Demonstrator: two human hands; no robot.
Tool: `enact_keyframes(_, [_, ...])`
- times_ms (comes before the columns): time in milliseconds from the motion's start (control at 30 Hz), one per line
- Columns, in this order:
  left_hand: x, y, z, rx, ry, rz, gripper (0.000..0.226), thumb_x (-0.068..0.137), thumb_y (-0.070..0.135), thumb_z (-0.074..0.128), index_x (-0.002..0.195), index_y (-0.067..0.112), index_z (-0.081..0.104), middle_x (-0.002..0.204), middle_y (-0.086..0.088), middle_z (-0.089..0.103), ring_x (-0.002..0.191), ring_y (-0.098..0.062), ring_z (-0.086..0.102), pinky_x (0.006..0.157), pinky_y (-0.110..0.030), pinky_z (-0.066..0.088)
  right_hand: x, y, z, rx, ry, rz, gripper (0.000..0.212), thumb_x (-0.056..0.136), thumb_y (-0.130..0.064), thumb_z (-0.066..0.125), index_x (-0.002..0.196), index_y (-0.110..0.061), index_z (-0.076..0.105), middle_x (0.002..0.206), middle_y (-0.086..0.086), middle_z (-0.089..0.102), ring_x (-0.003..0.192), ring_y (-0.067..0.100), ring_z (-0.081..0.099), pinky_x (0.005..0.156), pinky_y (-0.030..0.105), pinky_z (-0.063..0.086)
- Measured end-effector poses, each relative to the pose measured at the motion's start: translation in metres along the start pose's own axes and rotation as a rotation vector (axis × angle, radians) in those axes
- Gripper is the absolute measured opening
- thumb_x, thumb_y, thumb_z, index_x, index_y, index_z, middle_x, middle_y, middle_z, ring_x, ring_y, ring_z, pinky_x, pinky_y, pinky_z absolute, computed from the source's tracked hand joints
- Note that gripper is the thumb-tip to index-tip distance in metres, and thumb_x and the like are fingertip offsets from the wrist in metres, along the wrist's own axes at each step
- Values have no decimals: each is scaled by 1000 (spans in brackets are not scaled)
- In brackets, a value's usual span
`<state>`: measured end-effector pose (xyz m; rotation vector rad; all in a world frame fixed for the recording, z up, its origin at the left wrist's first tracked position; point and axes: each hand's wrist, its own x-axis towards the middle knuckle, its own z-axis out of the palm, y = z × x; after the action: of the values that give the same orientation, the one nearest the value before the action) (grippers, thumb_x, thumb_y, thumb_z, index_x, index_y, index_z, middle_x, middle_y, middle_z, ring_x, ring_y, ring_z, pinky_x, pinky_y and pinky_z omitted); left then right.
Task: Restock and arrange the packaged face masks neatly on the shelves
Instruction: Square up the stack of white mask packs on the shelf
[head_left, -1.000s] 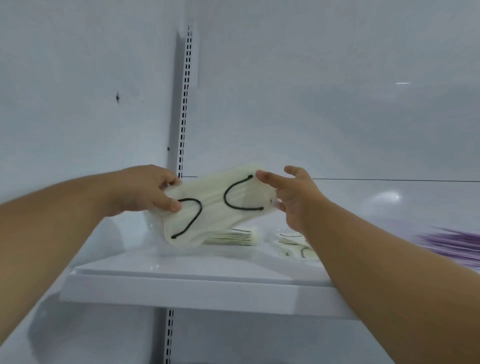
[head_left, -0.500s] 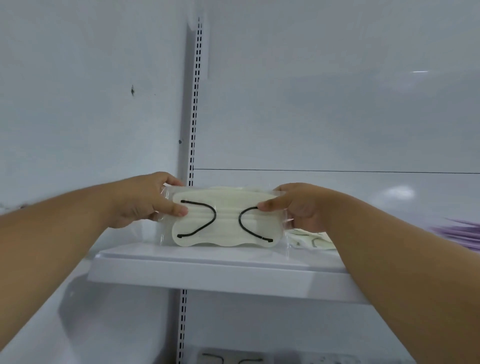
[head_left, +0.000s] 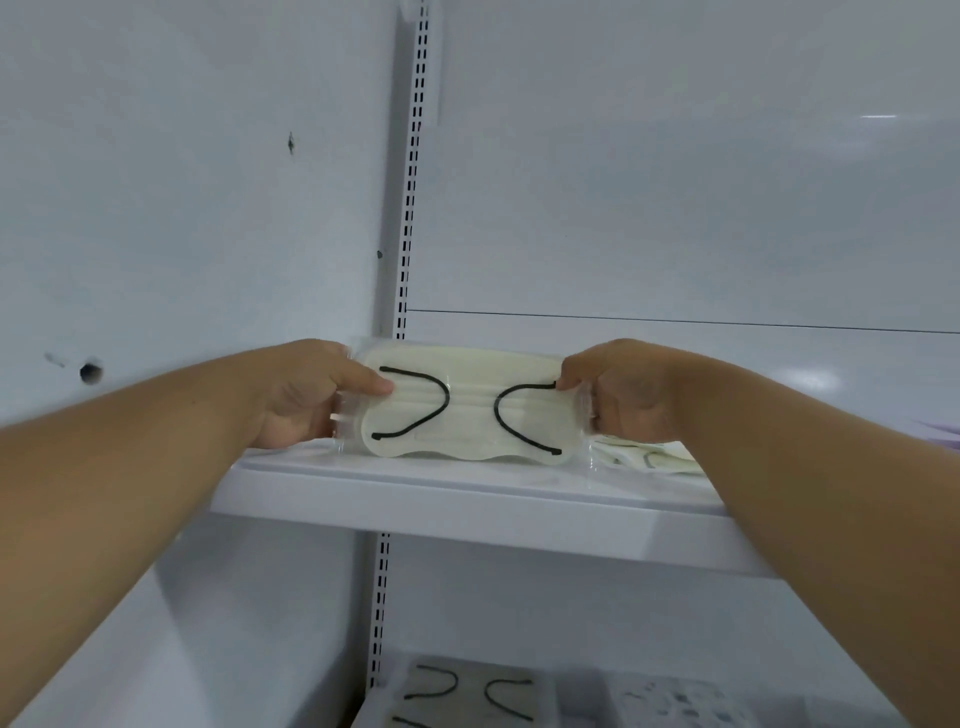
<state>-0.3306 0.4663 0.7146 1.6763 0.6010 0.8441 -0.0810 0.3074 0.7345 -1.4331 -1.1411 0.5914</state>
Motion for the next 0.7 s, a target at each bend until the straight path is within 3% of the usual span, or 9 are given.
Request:
enact_keyframes(100, [0,-5,-1,116,-16,-34,51,85,-6,62,134,-3,51,128,-28,63,118,-46,62,104,-57,48,-5,2,2,-38,-74,65,14,91,9,49,95,2,61,91,17,70,83,33,69,77,40,57])
enact_keyframes(167, [4,-4,-2,145,21,-9,38,87,-8,57,125,-6,54,125,-29,64,114,-47,63,103,-53,49,-2,3,0,-17,-48,33,16,92,11,49,102,1,56,92,19,71,86,35,70,80,44,58])
enact_keyframes(300, [7,2,-5,209,85,70,17,92,-9,56,106,0,59,101,-20,67,86,-31,65,80,-39,55,4,-2,-5,-1,44,-90,28,91,9,57,116,-6,56,107,27,66,94,39,69,97,55,53])
enact_keyframes(400, [5,0,-8,271,38,21,17,93,-5,58,108,0,57,104,-21,68,88,-33,65,80,-40,55,-2,2,-6,-155,6,21,8,91,6,58,97,0,57,99,22,67,87,38,66,90,47,56])
enact_keyframes(467, [3,-2,-8,282,29,-6,15,94,-3,58,107,3,55,103,-21,64,84,-31,62,78,-41,53,-5,6,-6,-234,-37,94,10,91,7,57,91,-3,57,100,21,63,87,36,62,86,47,53])
enact_keyframes(567, [4,-3,-6,312,12,0,21,97,-2,54,118,-4,55,114,-29,65,90,-35,65,84,-43,53,-5,7,-6,-236,-59,83,18,91,8,54,105,-1,61,104,21,63,87,34,63,89,47,54])
enact_keyframes(700, [7,-5,-5,350,-16,26,29,99,-3,49,127,-8,55,125,-27,64,105,-39,65,98,-48,50,-4,8,-4,-185,-111,78,30,93,9,50,121,2,60,109,21,69,86,31,69,75,39,60])
